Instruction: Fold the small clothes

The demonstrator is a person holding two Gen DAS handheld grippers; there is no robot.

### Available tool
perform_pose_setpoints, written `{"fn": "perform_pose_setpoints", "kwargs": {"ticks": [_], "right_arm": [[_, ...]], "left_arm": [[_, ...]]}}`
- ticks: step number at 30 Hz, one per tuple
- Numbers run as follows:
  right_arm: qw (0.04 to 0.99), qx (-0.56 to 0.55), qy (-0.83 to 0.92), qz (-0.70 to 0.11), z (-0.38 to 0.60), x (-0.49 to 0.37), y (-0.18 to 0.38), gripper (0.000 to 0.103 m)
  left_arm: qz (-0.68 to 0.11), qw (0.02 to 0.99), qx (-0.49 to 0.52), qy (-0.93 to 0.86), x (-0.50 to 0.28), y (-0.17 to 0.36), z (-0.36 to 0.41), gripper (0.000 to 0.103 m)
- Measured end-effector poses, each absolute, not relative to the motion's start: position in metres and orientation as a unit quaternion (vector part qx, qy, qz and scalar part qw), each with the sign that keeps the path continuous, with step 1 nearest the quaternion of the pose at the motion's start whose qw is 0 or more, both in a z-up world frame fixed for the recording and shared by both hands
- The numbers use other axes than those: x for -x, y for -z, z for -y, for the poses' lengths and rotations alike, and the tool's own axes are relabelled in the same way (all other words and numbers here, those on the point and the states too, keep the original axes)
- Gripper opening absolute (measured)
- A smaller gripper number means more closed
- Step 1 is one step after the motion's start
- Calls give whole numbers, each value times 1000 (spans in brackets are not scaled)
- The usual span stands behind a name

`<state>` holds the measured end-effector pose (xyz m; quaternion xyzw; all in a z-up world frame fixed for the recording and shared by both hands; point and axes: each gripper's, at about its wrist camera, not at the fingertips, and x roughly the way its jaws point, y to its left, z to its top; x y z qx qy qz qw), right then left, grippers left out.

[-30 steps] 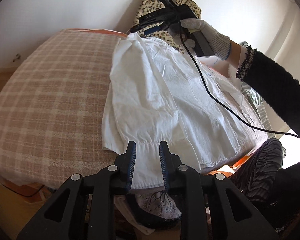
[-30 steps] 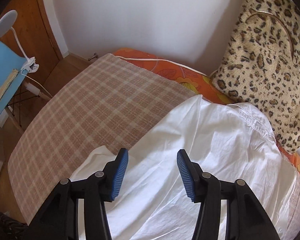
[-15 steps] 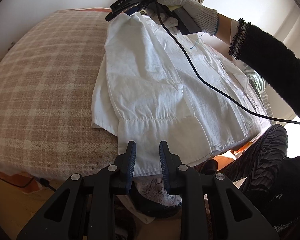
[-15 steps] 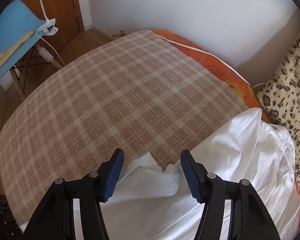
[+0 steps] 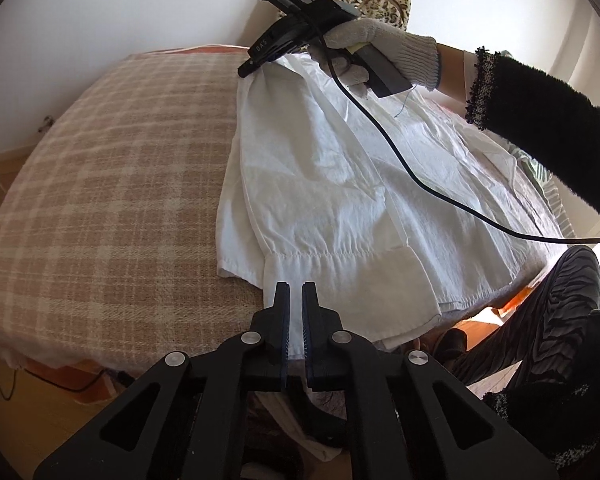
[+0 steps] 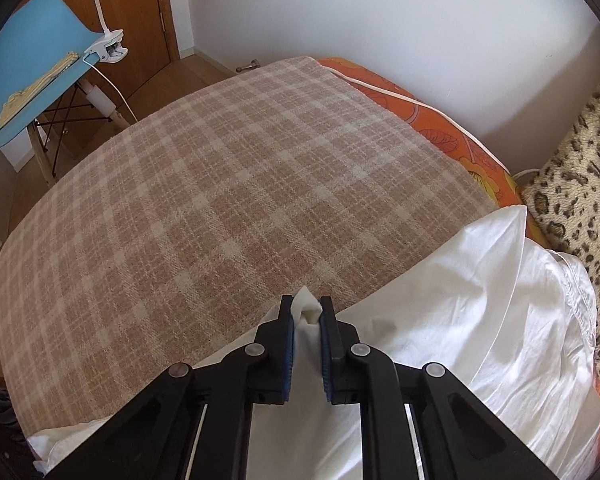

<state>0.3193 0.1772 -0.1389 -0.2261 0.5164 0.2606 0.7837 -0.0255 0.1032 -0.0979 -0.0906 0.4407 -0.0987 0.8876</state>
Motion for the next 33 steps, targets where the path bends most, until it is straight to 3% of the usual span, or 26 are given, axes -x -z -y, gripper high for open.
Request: {"fn": "perform_pose_setpoints", "kwargs": {"ticks": [2, 5, 6, 7, 13, 17, 22, 26, 30, 33], "right_arm": [[786, 218, -260, -517, -174, -321, 137, 8], [787, 218, -260, -515, -174, -321, 136, 8], [788, 219, -260, -514, -174, -321, 135, 8], [788, 220, -259, -513, -174, -320, 135, 8], [790, 228, -257, -508, -173, -321, 129, 7], [802, 214, -251, -498, -164, -329, 113, 7], [805, 211, -236, -502, -165, -342, 117, 7], [798, 227, -224, -512, -175, -344, 139, 8], [809, 206, -208, -509, -168, -344, 128, 27], [822, 184, -211, -496, -152, -335, 102, 31]], "left_arm": [[-460, 874, 116, 101, 20, 105, -109, 30], [-463, 873, 110, 107, 18, 110, -108, 29], [-461, 875, 105, 103, 18, 109, -107, 9], [-466, 871, 115, 104, 17, 111, -109, 0], [-415, 891, 141, 116, 20, 82, -111, 1], [-386, 912, 105, 92, 14, 62, -115, 1], [-442, 888, 104, 67, 1, 89, -125, 1], [-442, 893, 74, 34, 6, 90, -122, 10], [-399, 913, 77, 34, 15, 72, -122, 10], [-393, 912, 85, 81, 16, 70, -109, 10]]}}
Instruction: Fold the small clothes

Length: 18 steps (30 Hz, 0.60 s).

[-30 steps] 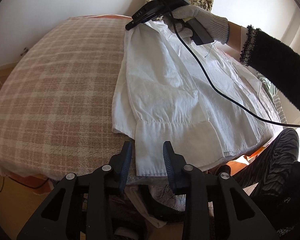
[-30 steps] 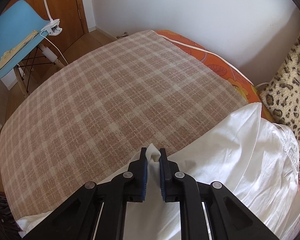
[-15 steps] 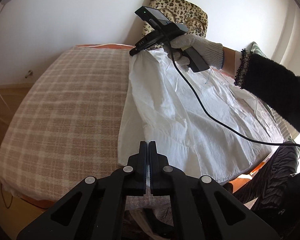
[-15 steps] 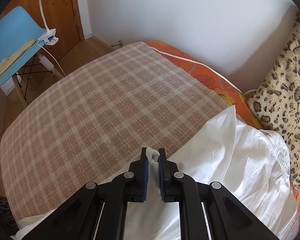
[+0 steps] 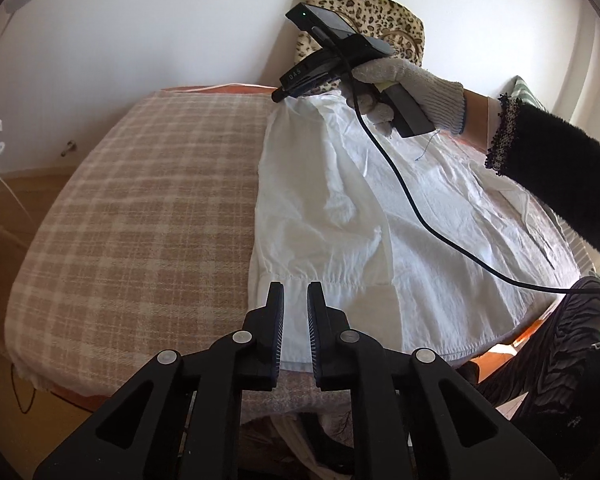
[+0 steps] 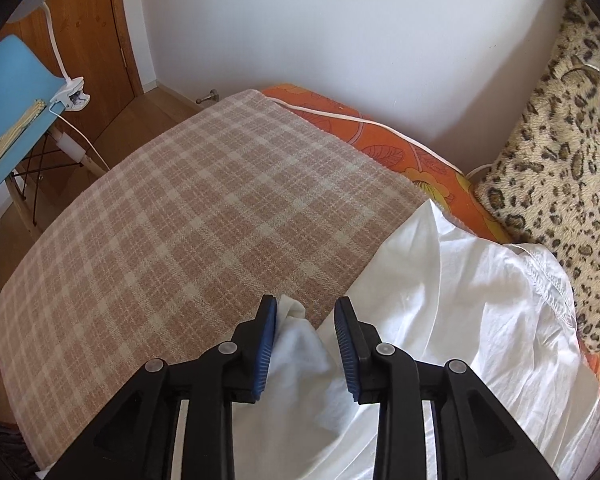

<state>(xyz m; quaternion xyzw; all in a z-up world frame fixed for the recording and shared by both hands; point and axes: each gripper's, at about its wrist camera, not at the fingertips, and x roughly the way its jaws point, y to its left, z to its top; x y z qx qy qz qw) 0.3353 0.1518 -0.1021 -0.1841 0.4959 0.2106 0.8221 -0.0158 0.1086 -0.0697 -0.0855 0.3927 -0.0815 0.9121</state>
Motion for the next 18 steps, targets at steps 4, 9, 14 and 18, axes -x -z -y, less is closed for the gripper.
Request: {"fn": "perform_pose_setpoints", "kwargs": {"ticks": [4, 9, 14, 18], "right_arm": [[827, 144, -223, -496, -122, -311, 73, 35], [823, 136, -235, -499, -97, -275, 64, 35], [818, 130, -235, -508, -93, -262, 85, 35], [806, 113, -232, -533, -98, -272, 113, 35]], "left_arm": [[-407, 899, 76, 141, 8, 75, -80, 10], [-446, 874, 37, 192, -2, 94, -43, 10], [-466, 860, 22, 207, 4, 105, -31, 11], [-414, 889, 66, 184, 10, 79, -55, 29]]}}
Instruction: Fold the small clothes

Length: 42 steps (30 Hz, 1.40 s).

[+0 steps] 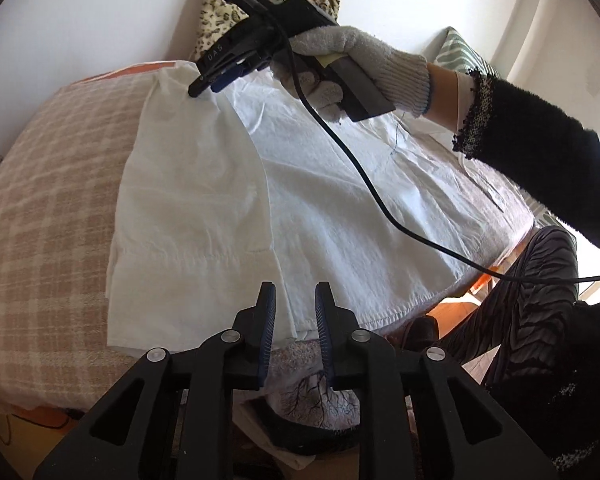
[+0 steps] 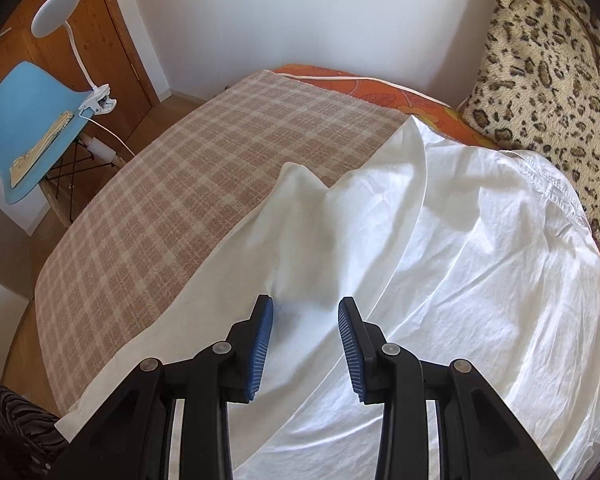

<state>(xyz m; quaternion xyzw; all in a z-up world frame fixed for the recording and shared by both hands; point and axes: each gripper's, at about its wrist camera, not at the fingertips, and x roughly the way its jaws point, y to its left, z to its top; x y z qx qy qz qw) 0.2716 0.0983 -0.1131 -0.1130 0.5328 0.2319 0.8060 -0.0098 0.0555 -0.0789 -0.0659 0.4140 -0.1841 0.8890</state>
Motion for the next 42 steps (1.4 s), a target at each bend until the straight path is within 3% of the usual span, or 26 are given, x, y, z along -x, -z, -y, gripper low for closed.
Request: {"fn": "perform_pose_setpoints", "kwargs": {"ticks": [3, 7, 14, 17, 20, 23, 36, 38, 39, 42], "right_arm": [[802, 114, -225, -542, -105, -281, 129, 41], [791, 105, -220, -561, -109, -292, 143, 48], [787, 115, -209, -569, -119, -295, 122, 49], [788, 105, -216, -566, -128, -298, 102, 63], [789, 104, -198, -573, -142, -308, 95, 66], [782, 93, -182, -588, -160, -320, 100, 66], [747, 191, -89, -630, -212, -346, 157, 66], [751, 191, -87, -626, -213, -346, 159, 65], [753, 188, -88, -625, -213, -347, 159, 58], [758, 197, -79, -617, -212, -348, 157, 21]], "left_arm": [[-389, 907, 112, 116, 6, 71, -94, 52], [-417, 888, 185, 55, -11, 88, -136, 52], [-452, 862, 224, 53, -26, 114, -145, 52], [-449, 858, 242, 63, -25, 115, -144, 48], [-453, 853, 249, 76, -31, 119, -139, 24], [-454, 849, 257, 86, -32, 123, -138, 8], [-410, 871, 230, 141, -23, 100, -114, 5], [-407, 874, 221, 146, -22, 97, -111, 5], [-405, 876, 218, 148, -21, 95, -110, 5], [-402, 877, 214, 152, -22, 93, -105, 4]]}}
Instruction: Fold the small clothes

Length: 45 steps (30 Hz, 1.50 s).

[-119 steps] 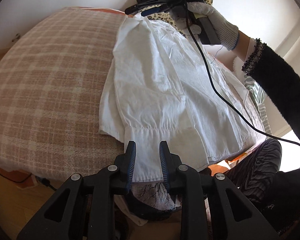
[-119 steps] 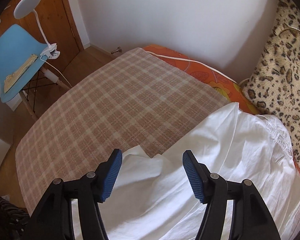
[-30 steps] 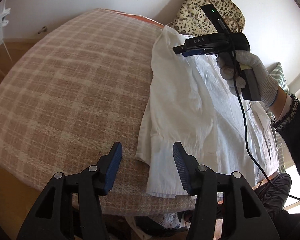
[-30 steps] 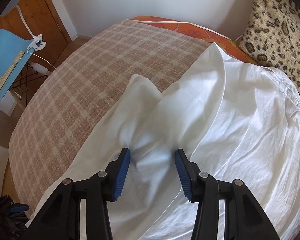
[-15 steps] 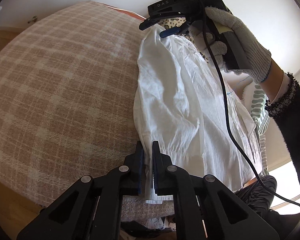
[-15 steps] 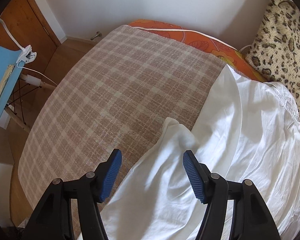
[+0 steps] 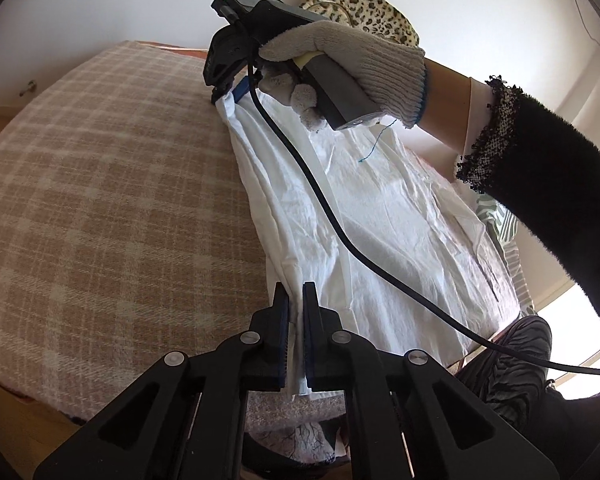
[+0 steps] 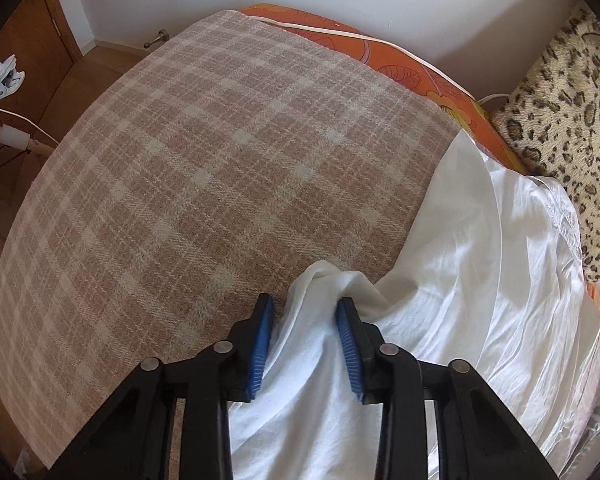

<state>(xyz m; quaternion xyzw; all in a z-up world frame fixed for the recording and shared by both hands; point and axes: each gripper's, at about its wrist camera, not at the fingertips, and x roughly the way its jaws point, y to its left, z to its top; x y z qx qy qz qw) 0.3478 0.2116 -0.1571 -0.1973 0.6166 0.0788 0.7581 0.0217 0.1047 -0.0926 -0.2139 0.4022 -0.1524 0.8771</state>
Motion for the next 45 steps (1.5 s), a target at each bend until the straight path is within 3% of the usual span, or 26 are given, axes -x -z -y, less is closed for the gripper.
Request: {"fn": "perform_pose_setpoints", "kwargs": {"ticks": [1, 3, 7, 21, 35, 40, 45], "right_arm": [[759, 198, -78, -615, -209, -348, 156, 12], [763, 173, -93, -616, -199, -348, 150, 6], [781, 91, -137, -602, -172, -346, 126, 2], [823, -39, -162, -543, -57, -321, 65, 1], [816, -74, -97, -565, 38, -308, 106, 1], [811, -62, -86, -575, 45, -308, 126, 1], [813, -40, -85, -575, 45, -308, 127, 3]], "left_arm": [[-401, 877, 215, 155, -21, 92, -104, 4], [-397, 877, 218, 159, -19, 89, -105, 4], [-389, 880, 211, 176, -16, 80, -99, 4], [-396, 872, 138, 252, -33, 65, -27, 4], [-435, 852, 76, 281, -46, 80, 21, 4], [-447, 840, 62, 302, -37, 76, 27, 20], [-400, 873, 73, 270, -23, 60, -5, 36]]}}
